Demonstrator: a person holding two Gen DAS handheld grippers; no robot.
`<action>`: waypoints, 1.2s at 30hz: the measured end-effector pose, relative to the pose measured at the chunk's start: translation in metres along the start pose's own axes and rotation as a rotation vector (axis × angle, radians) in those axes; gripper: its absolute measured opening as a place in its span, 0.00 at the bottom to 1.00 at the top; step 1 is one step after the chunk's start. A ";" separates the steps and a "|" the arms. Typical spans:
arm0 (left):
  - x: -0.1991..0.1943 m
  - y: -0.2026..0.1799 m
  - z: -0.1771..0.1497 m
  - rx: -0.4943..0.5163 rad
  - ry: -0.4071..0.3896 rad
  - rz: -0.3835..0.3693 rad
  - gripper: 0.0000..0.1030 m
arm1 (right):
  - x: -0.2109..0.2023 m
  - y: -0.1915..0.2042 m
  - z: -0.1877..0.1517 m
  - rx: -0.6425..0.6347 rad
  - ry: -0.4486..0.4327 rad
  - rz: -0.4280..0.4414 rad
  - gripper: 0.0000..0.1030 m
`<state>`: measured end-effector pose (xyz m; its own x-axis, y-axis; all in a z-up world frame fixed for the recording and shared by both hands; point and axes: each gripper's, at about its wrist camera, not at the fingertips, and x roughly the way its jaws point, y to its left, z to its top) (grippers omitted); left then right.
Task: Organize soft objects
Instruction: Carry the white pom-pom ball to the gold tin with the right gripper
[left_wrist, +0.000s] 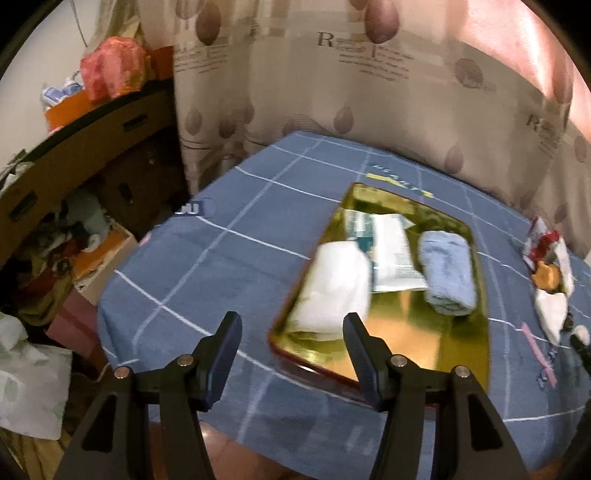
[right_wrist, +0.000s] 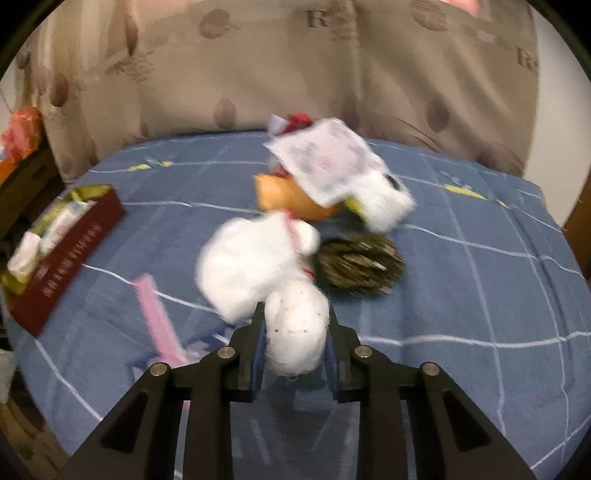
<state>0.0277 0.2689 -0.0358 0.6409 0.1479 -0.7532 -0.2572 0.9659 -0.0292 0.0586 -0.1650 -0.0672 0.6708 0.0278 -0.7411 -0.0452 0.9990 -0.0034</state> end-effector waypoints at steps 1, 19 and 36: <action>0.001 0.004 0.000 -0.014 0.004 0.009 0.57 | -0.001 0.007 0.005 -0.002 -0.003 0.027 0.24; -0.004 0.048 0.002 -0.219 -0.032 0.108 0.57 | 0.039 0.191 0.083 -0.256 0.012 0.319 0.24; 0.002 0.037 0.002 -0.172 -0.013 0.084 0.57 | 0.074 0.268 0.108 -0.313 0.021 0.356 0.55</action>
<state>0.0210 0.3053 -0.0366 0.6205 0.2305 -0.7495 -0.4297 0.8995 -0.0791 0.1764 0.1089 -0.0503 0.5582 0.3626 -0.7463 -0.4930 0.8684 0.0532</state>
